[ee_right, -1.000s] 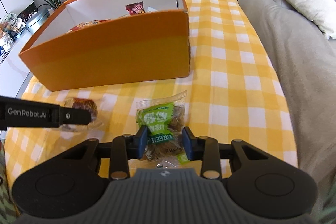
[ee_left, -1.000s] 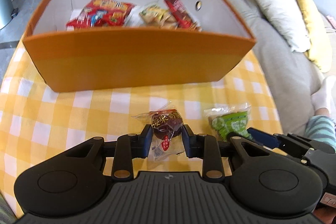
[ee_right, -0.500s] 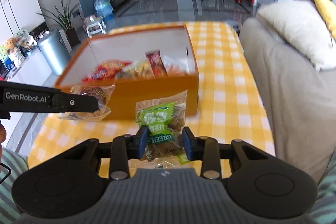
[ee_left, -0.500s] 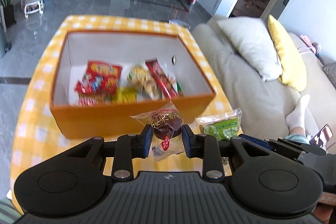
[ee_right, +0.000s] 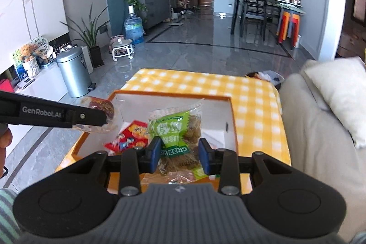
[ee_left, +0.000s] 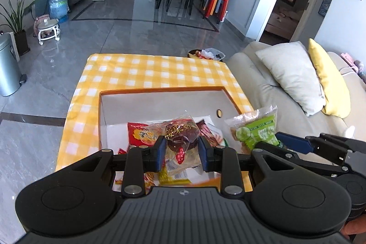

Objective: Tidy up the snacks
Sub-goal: 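Lift the brown sweet and green nut pack and carry both over the box, then open both tools to drop the items into the box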

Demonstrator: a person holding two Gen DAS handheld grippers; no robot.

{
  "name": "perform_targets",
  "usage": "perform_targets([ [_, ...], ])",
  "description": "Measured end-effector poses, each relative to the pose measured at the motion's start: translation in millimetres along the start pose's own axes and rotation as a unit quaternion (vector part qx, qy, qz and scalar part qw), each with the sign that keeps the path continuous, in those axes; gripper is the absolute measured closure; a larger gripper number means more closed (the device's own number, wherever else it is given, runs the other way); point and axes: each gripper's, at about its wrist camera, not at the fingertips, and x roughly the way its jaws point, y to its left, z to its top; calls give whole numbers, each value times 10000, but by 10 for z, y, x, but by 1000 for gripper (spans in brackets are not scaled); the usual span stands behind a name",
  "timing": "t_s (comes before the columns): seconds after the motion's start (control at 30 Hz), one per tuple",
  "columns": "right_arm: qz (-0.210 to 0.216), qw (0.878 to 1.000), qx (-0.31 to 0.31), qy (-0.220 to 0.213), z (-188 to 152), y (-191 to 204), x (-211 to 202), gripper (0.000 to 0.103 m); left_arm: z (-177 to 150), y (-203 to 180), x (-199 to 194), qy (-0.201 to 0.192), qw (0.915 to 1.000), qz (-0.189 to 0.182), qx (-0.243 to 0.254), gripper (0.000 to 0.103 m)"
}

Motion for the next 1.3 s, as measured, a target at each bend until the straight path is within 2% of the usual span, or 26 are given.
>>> perform_targets([
  [0.13,-80,9997,-244,31,181,77,251,70,111,97,199,119,9997,161,105,69],
  [0.3,-138,9985,-432,298,294,111,664,70,174,228,495,412,9985,283,228,69],
  [0.57,-411,9914,-872,881,264,144,1291,70,129,268,932,926,9923,570,595,69],
  [0.73,-540,9847,-1175,1172,187,181,1589,70,56,250,1151,1197,9878,627,778,69],
  [0.9,-561,9789,-1356,1421,120,191,1805,70,41,263,1309,1346,9853,618,854,69],
  [1.13,-441,9766,-1482,1495,120,213,1893,67,82,233,1381,1382,9837,643,953,65],
  [1.2,-384,9776,-1401,1521,141,203,1895,67,87,248,1388,1350,9842,661,930,62],
  [1.3,-397,9785,-1339,1519,177,185,1874,61,90,258,1372,1318,9843,716,935,52],
])
